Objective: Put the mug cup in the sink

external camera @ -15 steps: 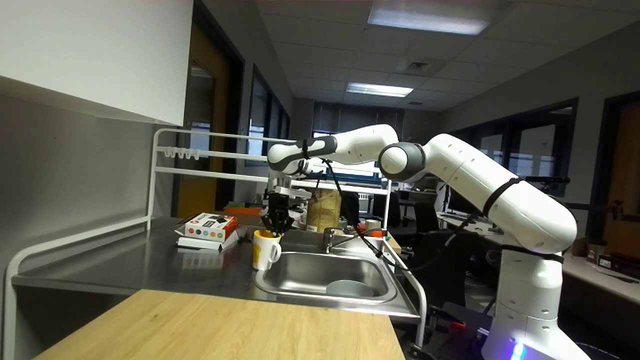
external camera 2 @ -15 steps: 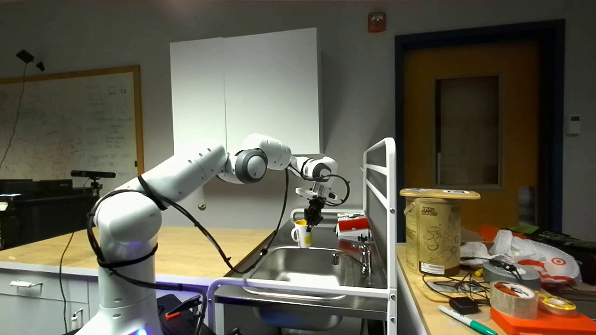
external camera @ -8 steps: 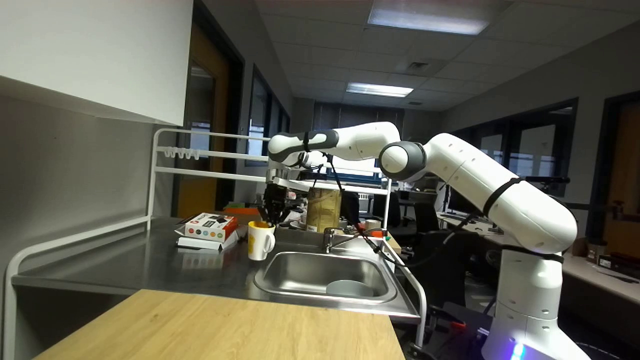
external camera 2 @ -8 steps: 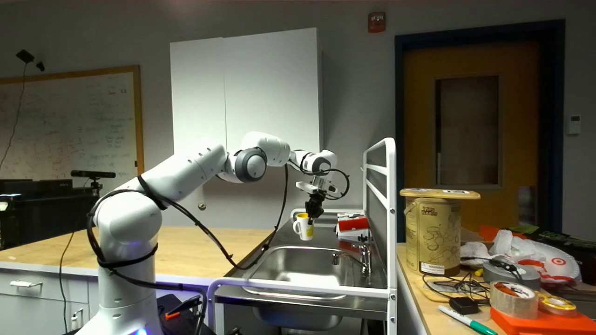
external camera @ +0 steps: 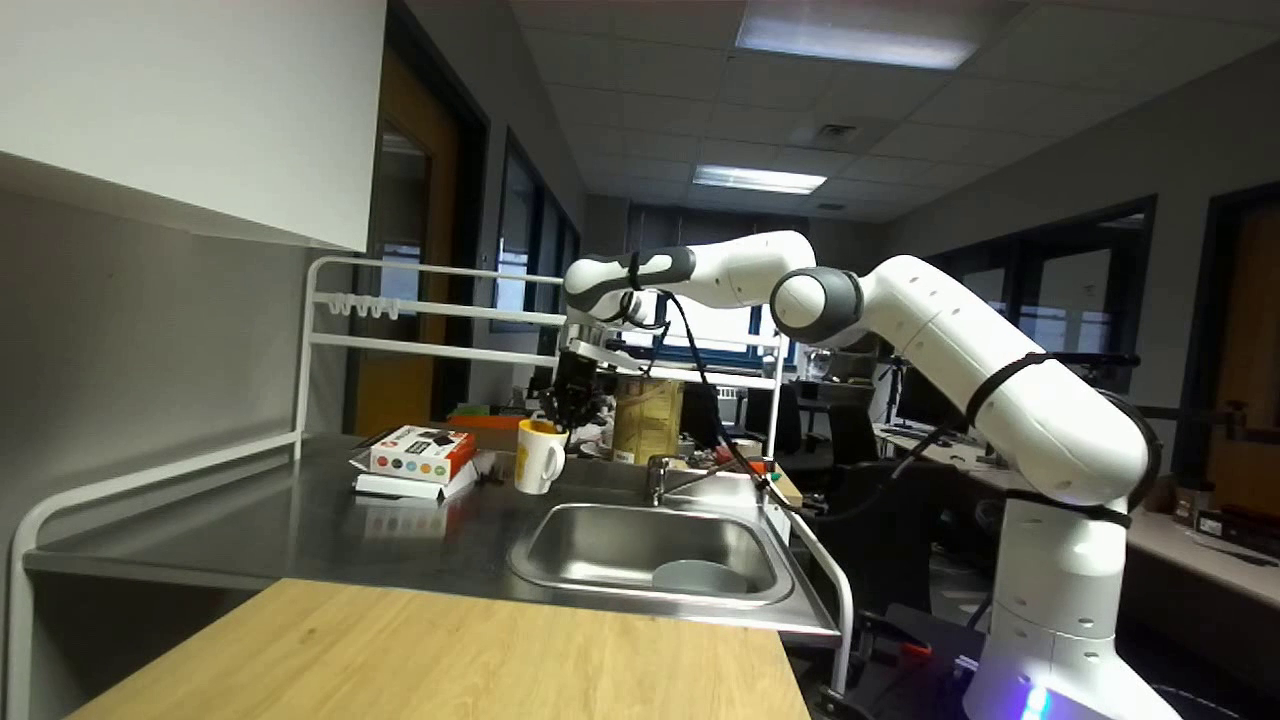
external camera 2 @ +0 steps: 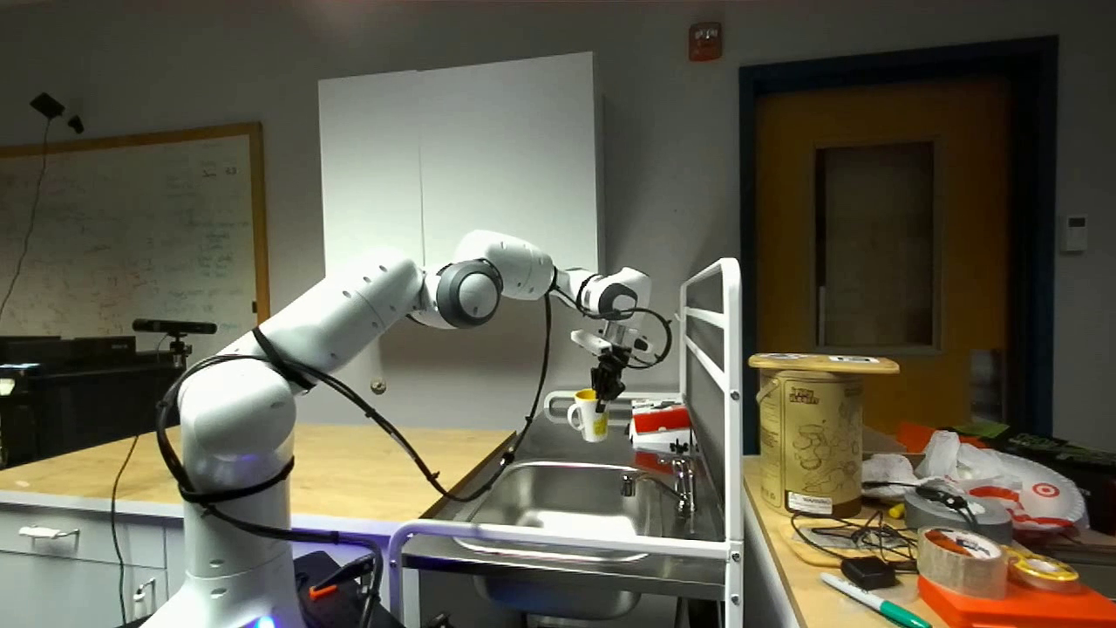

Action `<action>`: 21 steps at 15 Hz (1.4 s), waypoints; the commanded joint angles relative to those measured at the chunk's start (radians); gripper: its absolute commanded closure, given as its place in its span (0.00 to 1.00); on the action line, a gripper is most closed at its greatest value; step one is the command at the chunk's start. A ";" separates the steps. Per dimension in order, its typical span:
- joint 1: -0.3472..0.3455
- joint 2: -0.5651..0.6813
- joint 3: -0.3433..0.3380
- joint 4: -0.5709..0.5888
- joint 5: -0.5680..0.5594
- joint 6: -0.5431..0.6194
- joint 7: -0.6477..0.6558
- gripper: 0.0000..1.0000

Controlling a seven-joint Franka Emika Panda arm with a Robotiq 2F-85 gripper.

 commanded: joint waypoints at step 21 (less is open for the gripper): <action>0.044 -0.327 -0.136 -0.835 -0.078 0.315 0.190 0.95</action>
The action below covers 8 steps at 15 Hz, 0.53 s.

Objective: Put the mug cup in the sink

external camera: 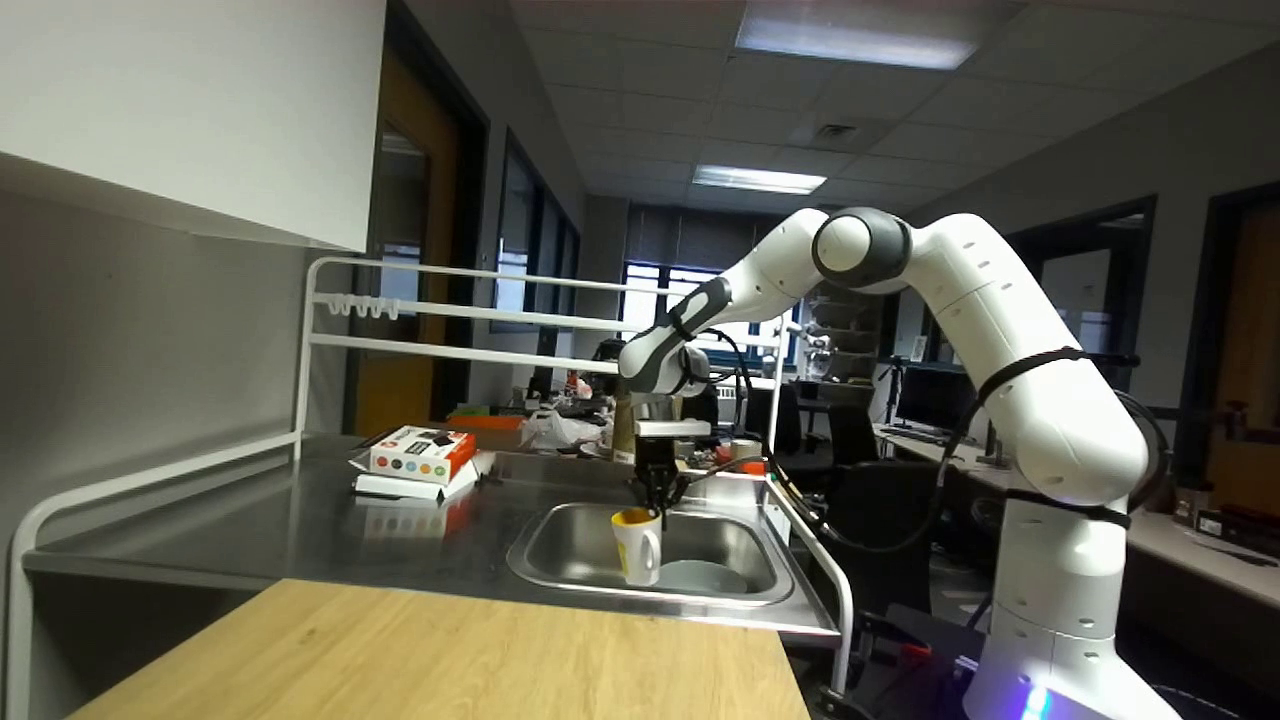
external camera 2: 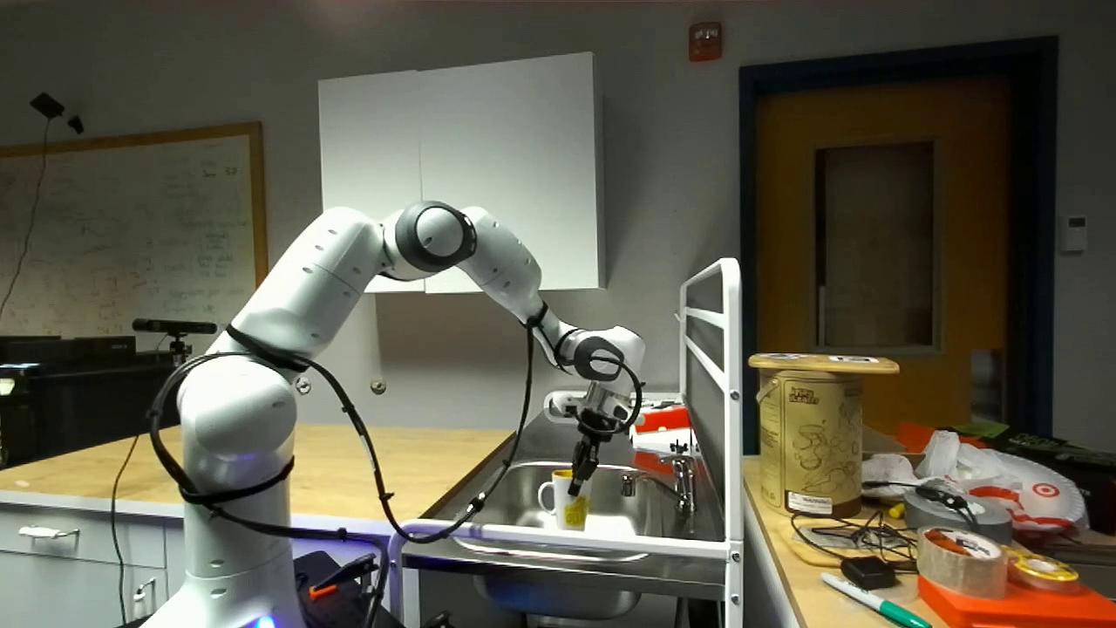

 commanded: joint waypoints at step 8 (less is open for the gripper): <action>0.043 0.055 0.073 0.202 0.020 0.121 -0.040 0.95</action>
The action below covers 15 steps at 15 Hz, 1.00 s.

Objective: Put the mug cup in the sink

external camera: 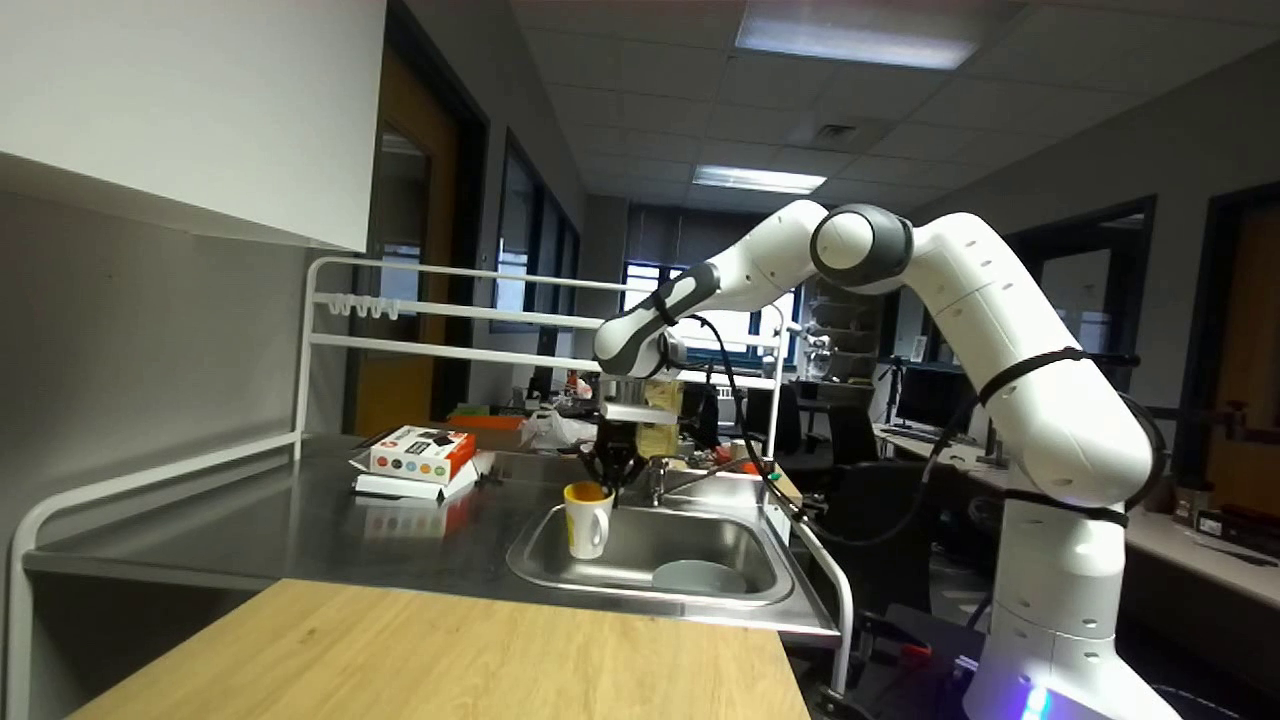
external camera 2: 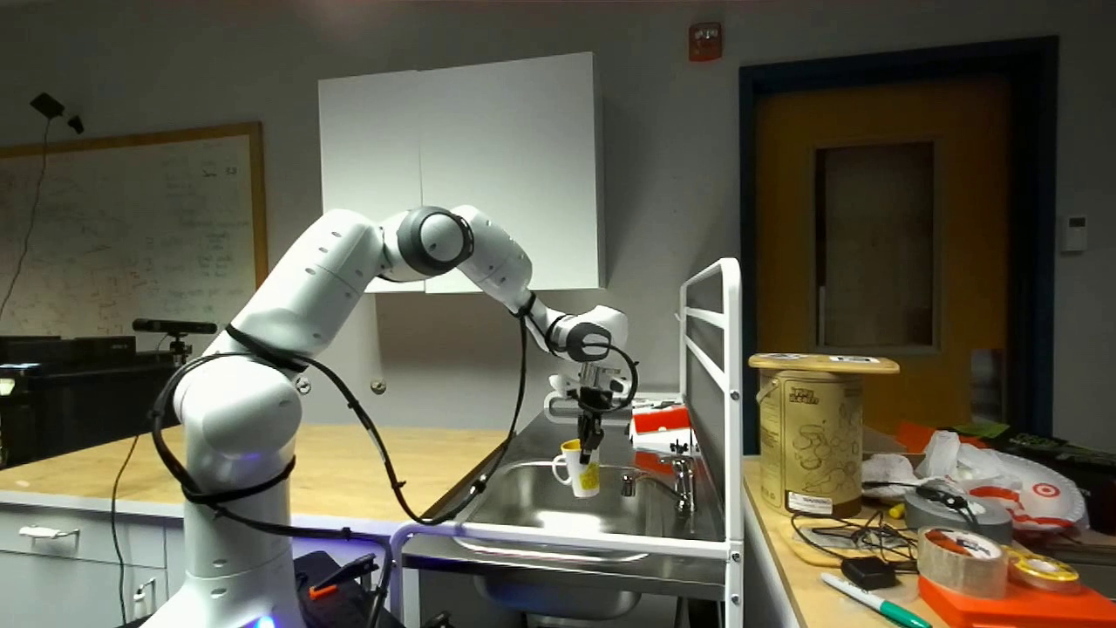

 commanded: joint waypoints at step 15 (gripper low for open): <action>-0.048 0.162 0.062 0.194 0.113 -0.097 -0.094 0.96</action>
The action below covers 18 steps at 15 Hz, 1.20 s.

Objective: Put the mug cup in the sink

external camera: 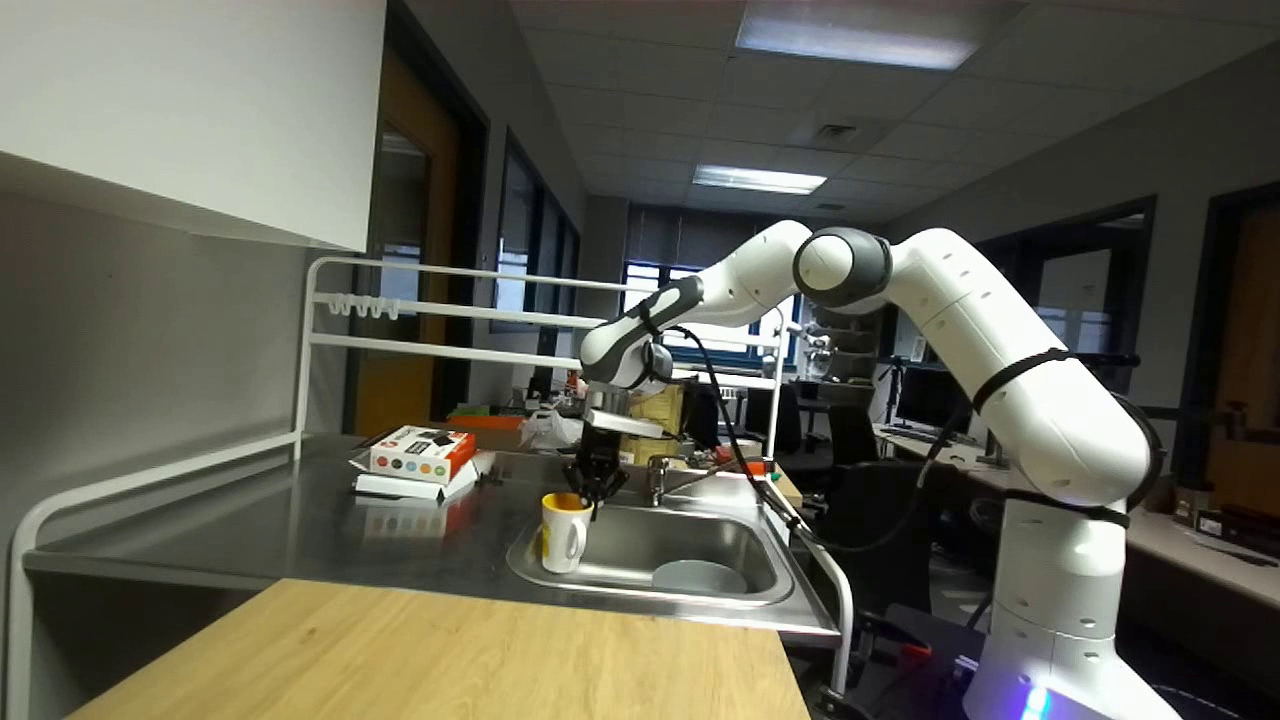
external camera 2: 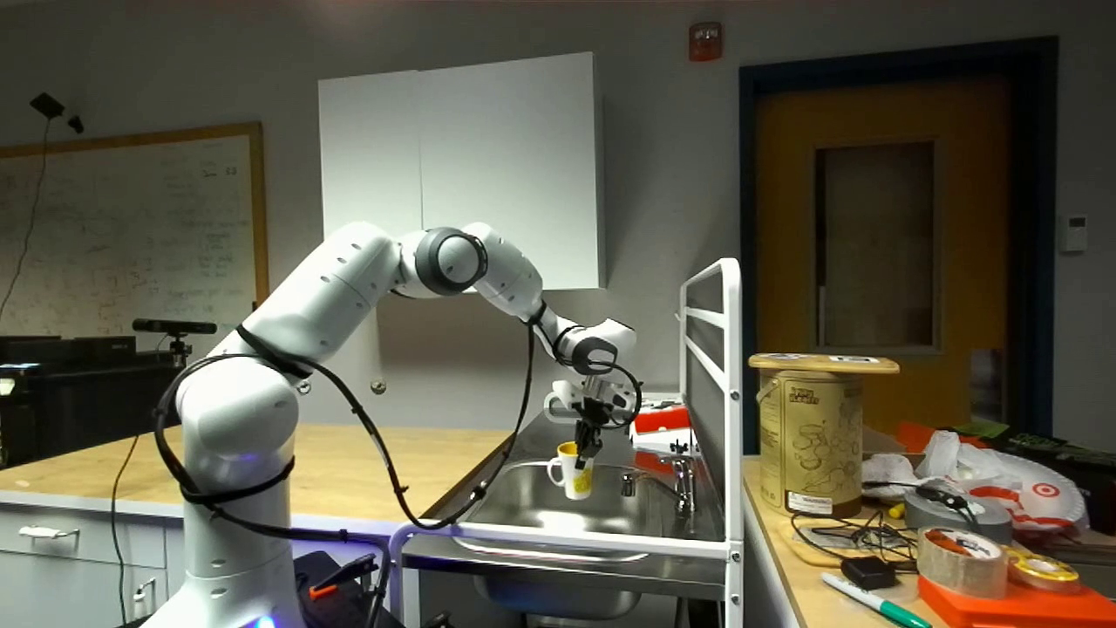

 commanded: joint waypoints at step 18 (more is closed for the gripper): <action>-0.019 0.205 -0.014 0.230 -0.014 -0.237 0.023 0.98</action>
